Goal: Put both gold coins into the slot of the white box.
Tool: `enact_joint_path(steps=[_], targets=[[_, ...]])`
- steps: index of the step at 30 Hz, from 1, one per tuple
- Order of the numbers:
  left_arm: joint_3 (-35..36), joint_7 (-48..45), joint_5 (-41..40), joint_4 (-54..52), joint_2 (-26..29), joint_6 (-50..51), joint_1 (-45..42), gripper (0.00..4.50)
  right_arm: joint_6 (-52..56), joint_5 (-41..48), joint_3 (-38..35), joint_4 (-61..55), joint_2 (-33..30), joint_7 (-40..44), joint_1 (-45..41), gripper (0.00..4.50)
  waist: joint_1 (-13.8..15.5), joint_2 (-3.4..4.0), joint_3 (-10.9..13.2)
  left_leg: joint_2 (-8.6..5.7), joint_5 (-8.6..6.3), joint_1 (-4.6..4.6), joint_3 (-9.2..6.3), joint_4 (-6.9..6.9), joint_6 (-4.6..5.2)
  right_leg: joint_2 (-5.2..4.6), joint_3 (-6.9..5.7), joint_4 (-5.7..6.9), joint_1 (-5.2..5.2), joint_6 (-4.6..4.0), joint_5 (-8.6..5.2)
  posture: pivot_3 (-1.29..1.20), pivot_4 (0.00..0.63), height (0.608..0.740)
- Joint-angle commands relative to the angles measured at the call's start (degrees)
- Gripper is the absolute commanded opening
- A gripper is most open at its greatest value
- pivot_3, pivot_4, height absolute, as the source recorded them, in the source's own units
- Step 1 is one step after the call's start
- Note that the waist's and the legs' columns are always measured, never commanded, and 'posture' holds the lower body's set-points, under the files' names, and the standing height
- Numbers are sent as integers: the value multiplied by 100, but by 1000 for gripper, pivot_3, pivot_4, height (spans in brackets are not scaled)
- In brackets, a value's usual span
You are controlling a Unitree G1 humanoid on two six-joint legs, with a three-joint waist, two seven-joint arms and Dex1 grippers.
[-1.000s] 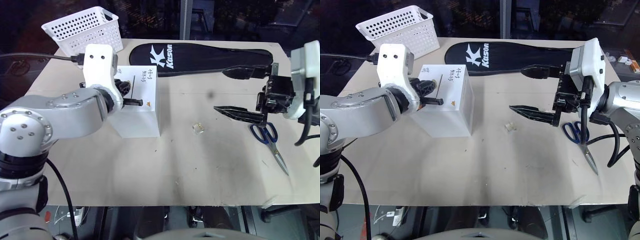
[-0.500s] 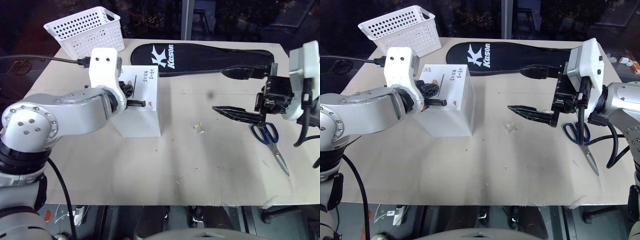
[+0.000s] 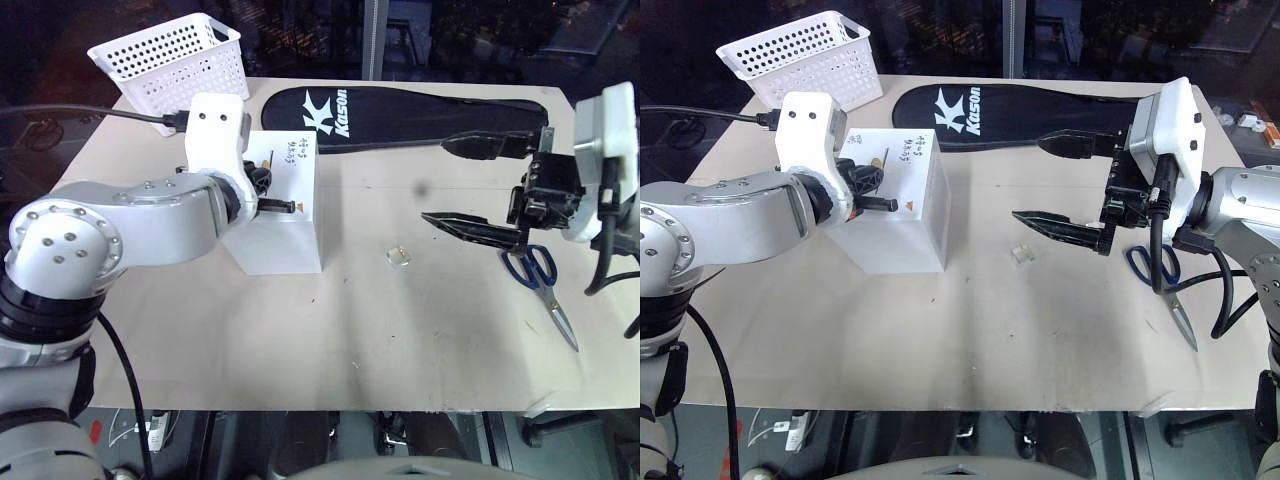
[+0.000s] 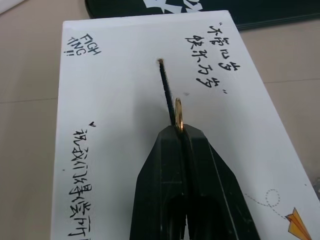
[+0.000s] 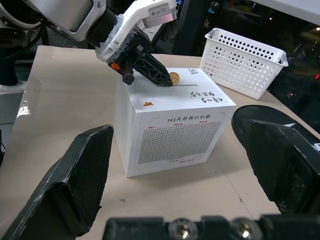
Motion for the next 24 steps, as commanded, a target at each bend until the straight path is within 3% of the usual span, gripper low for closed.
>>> enact_joint_path(steps=[1, 24], targets=[[-36, 42, -96, 14, 55, -5, -45, 0, 9, 87, -62, -155, 18, -54, -100, 4449, 0, 0, 0, 0, 0, 0, 0, 0, 0, 0, 0, 0, 0, 0, 0, 0, 150, 738], [-61, 301, -234, 45, 78, -91, -72, 0, 14, 85, -24, -100, 29, 28, -142, 4449, -5, 0, 0, 0, 0, 0, 0, 7, 0, 0, 1, 5, 0, -1, 0, 0, 150, 738]])
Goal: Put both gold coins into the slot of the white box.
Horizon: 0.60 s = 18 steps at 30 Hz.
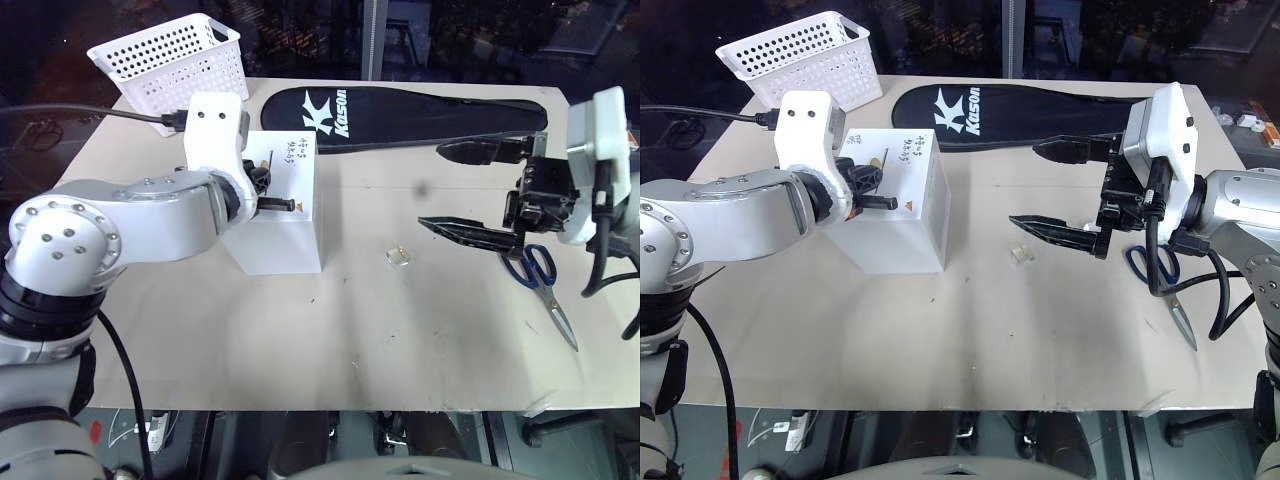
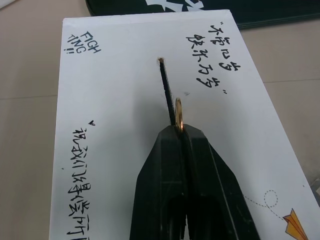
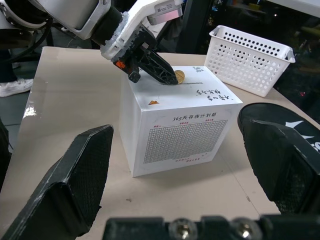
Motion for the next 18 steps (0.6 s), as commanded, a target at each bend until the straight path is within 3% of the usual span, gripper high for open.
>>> enact_joint_path(steps=[1, 17, 18], targets=[[-19, 101, -66, -28, 74, -54, 2, 0, -70, 30, -88, -92, -9, 27, -144, 4449, 0, 0, 0, 0, 0, 0, 0, 0, 0, 0, 0, 0, 0, 0, 0, 0, 150, 738], [-18, 62, -80, -26, -4, -100, 65, 0, -29, 46, -84, -117, -23, 8, -161, 4449, 1, 0, 0, 0, 0, 0, 0, 4, 0, 0, 0, 4, 0, 0, 0, 0, 150, 738], [-17, 64, -80, -27, -5, -105, 69, 269, -27, 49, -89, -118, -24, 6, -158, 4490, 1, 0, 0, 0, 0, 0, 0, 5, 0, 0, 0, 4, 0, 0, 0, 0, 150, 738]])
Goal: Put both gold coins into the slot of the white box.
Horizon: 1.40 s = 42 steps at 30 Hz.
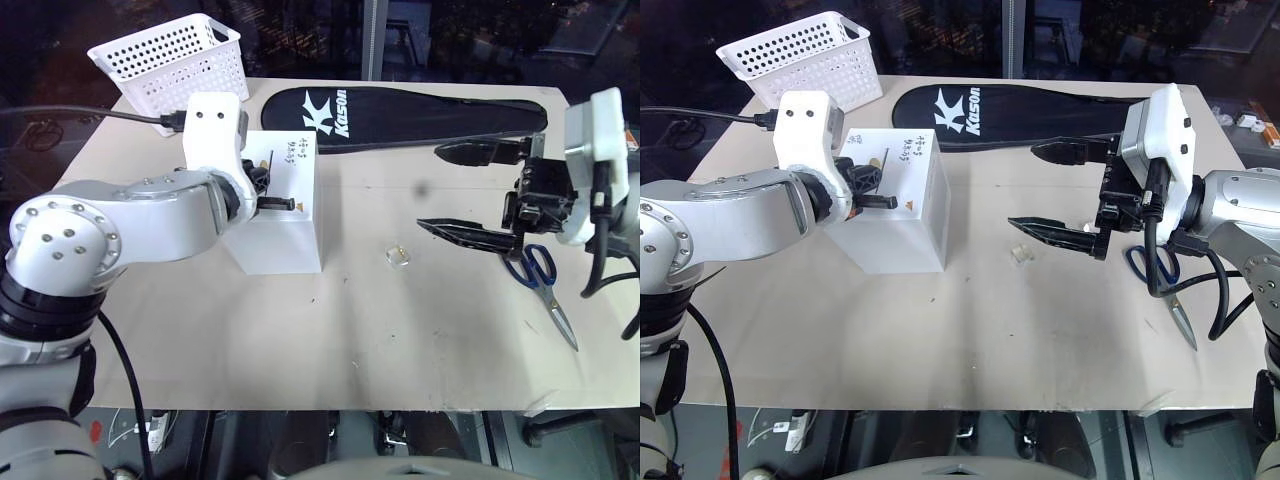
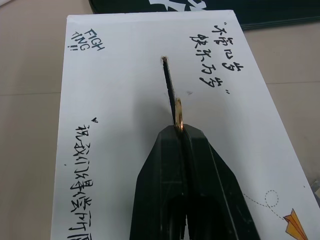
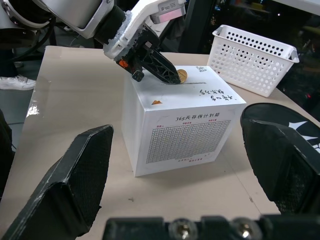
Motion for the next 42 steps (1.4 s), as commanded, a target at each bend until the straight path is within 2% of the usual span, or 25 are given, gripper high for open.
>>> enact_joint_path(steps=[1, 2, 5, 6, 8, 12, 13, 16, 17, 20, 24, 25, 26, 27, 29, 30, 31, 36, 39, 42], targets=[[-16, 15, -34, -29, 2, -30, 57, 593, -36, 50, -125, -120, -23, -24, -133, 4500, 0, 0, 0, 0, 0, 0, -1, 0, 0, 0, 0, 0, 0, 0, 0, 0, 150, 738], [-14, 33, -34, -31, 10, -42, 50, 856, -37, 47, -127, -119, -27, -24, -131, 4500, -1, 0, 0, 0, 0, 0, -1, 1, 0, 0, 0, 0, 0, -1, 0, 0, 150, 738], [14, 12, 25, -68, 27, -63, 18, 2237, -41, 47, -143, -110, -33, -18, -114, 4500, -3, 0, 0, 0, 0, 1, -1, 2, 0, 0, 0, 4, 0, 0, 0, 0, 150, 738], [23, -5, 43, -80, 24, -69, 6, 2880, -45, 46, -149, -107, -36, -12, -107, 4500, -3, 0, 0, 0, 0, 1, -1, 3, 0, 0, 0, 7, 0, -1, 0, 0, 150, 738], [26, -7, 34, -81, 23, -75, -7, 3595, -57, 34, -153, -94, -37, 0, -100, 4500, -3, 0, 0, 0, 0, 2, -1, 4, 0, 0, 0, 9, 0, 0, 0, 0, 150, 738], [213, -374, 286, -225, -26, -117, 86, 3595, -94, -2, -151, -53, -25, 27, -105, 4500, 0, 0, 0, 0, 0, 1, -1, 11, 0, 0, 0, 14, 0, 1, -1, 0, 150, 738], [356, -642, 606, -342, -79, -196, 146, 3595, -63, 2, -160, -49, -38, 7, -97, 4500, -1, 0, 0, 0, 0, 0, -1, 12, 0, 0, 0, 14, 0, 1, -1, 0, 150, 738], [1172, -2650, 2296, -940, -479, -1096, 832, 3595, -150, -173, -380, 155, -152, 100, 282, 4500, 0, 0, 0, -1, 0, -2, 1, 15, 0, 0, -1, 15, 0, 0, -1, 0, 150, 738], [1492, -3364, 2460, -1060, -608, -1287, 1130, 3595, -83, -249, -342, 167, -181, 21, 360, 4500, 1, 1, -1, -1, 0, -4, 1, 16, 0, 0, -2, 13, -1, -4, 2, 0, 150, 738], [2137, -4623, 2513, -1195, -820, -1459, 1828, 3595, 411, -359, -38, 101, -263, -357, 449, 4500, -21, 1, -1, -2, 0, -4, 5, 16, 0, 0, 0, 13, -3, -19, 10, 0, 150, 738], [2841, -6675, 2298, -1496, -829, -1420, 2608, 3595, 913, -453, 325, -72, 241, -1256, 579, 4500, -39, 0, -1, 6, -1, 2, 3, 16, -1, 3, -2, 21, -3, -3, -1, 0, 150, 738], [2990, -7327, 2330, -1606, -729, -1319, 2891, 4023, 1099, -623, 534, -140, 318, -1519, 611, 4500, -38, 1, -1, 6, -1, 1, 4, 16, -1, 3, -2, 22, -5, -1, -2, 0, 150, 738], [3072, -7757, 2390, -1680, -657, -1263, 3077, 4131, 1209, -756, 673, -184, 351, -1672, 630, 4500, -43, 1, -1, 6, -1, 0, 4, 16, -1, 2, -2, 23, -4, -1, -3, 0, 150, 738], [3148, -8078, 2406, -1729, -589, -1188, 3295, 4425, 1456, -755, 777, -143, 506, -1909, 669, 4500, -57, 1, -1, 5, -1, 0, 5, 16, -1, 0, -1, 23, -7, 0, -3, 0, 150, 738], [3146, -8742, 2931, -1886, -405, -1156, 3769, 4473, 1694, -834, 944, -14, 915, -2313, 763, 4500, -71, 1, -1, 5, -1, -2, 6, 16, -1, -1, 0, 23, -8, 1, -4, 0, 150, 738], [3068, -9138, 3471, -2029, -276, -1240, 4041, 4473, 1718, -995, 1100, 23, 1084, -2478, 793, 4500, -74, 1, -1, 3, -1, -2, 5, 17, 0, -2, 0, 23, -8, 1, -4, 0, 150, 738], [3003, -9445, 3964, -2155, -210, -1370, 4275, 4473, 1736, -1128, 1227, 52, 1220, -2592, 801, 4500, -82, 3, -2, 3, -2, -3, 5, 16, 0, -2, -1, 24, -9, 1, -4, 0, 150, 738], [2980, -10174, 4703, -2044, -330, -1584, 4953, 4473, 2023, -1427, 1478, 333, 1905, -3039, 750, 4500, -117, 8, 0, 4, -3, -3, 3, 10, 1, -2, -1, 27, -17, 0, -4, 0, 150, 738], [2972, -10518, 5111, -2005, -369, -1718, 5169, 4500, 2085, -1604, 1605, 429, 2092, -3124, 722, 3767, -134, 10, 1, 4, -5, -3, 5, 7, 3, -2, 0, 27, -19, -1, -5, 0, 150, 738], [3025, -10688, 5221, -1934, -419, -1723, 5244, 4500, 2166, -1743, 1645, 493, 2217, -3188, 723, 3767, -133, 12, 2, 4, -5, -6, 4, 4, 4, -2, -1, 26, -21, -1, -5, 0, 150, 738]])
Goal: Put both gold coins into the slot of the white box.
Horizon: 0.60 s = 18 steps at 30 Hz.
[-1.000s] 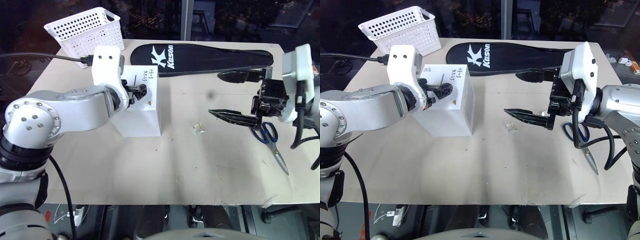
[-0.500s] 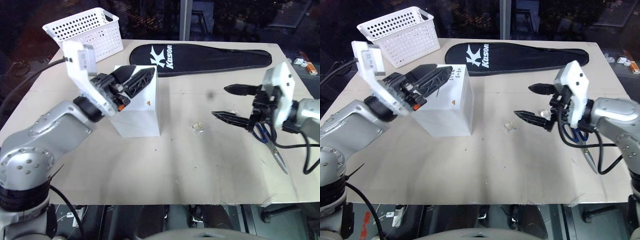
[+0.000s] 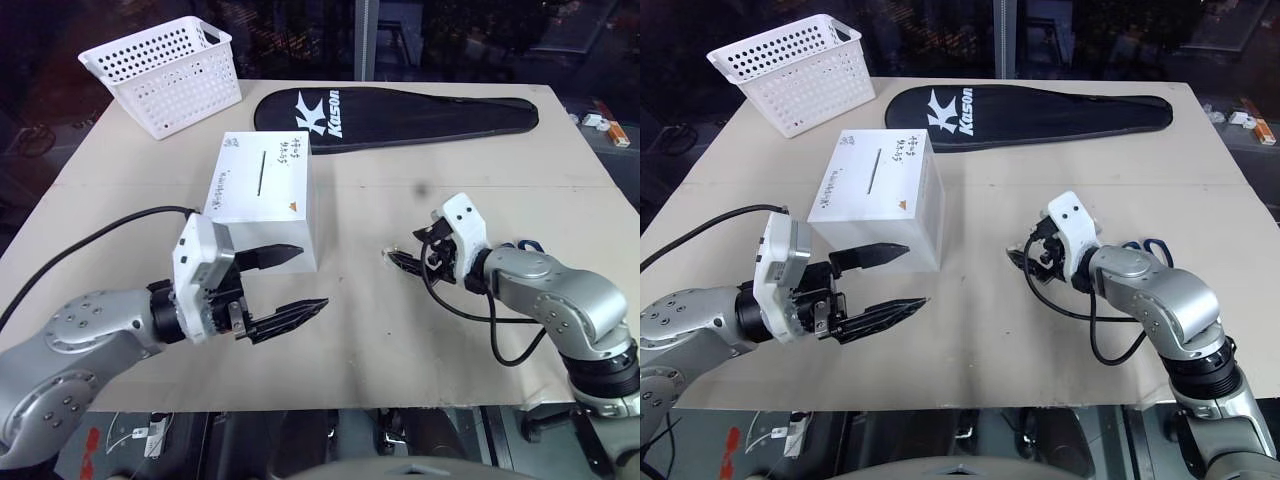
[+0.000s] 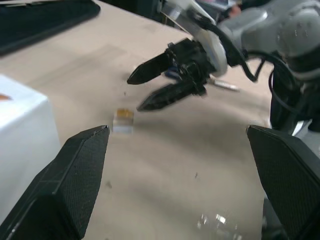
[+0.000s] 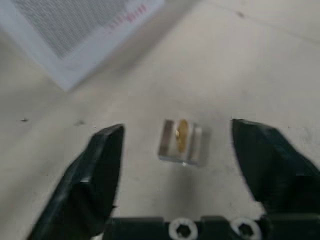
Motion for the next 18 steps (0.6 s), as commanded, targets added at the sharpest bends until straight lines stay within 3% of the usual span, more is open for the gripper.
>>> enact_joint_path(steps=[1, 3, 6, 7, 18], targets=[[119, -299, 207, -23, -37, -163, 108, 4500, 49, -180, -16, -34, 108, -76, -94, 3767, -4, 1, 1, 0, 0, 0, 0, 0, 0, 0, 0, 0, 0, 0, 0, 0, 150, 738], [135, -404, 343, -71, -59, -205, 229, 4500, 77, -211, -34, 6, 188, -61, -111, 3767, -8, 2, 1, 0, -1, 0, 1, -3, 2, 0, 1, -1, -1, 0, 0, 0, 150, 738], [175, -329, 348, -105, -153, -179, 289, 4500, 113, -284, -35, 63, 280, -38, -159, 2320, -8, 3, 2, 1, -3, 0, 1, -6, 4, 0, 1, -3, -2, 1, 0, 0, 150, 738], [181, -305, 344, -125, -174, -165, 299, 4500, 126, -317, -27, 63, 295, -21, -165, 2048, -9, 4, 2, 1, -4, 0, 1, -6, 6, 0, 0, -3, -2, 1, 0, 0, 150, 738], [61, 235, 70, -344, -224, 126, -70, 4500, 162, -566, 72, 252, 478, 127, -277, 2048, -9, 4, 3, 0, -11, 0, 1, -9, 18, 0, 0, -5, -2, 2, 0, 0, 150, 738]])
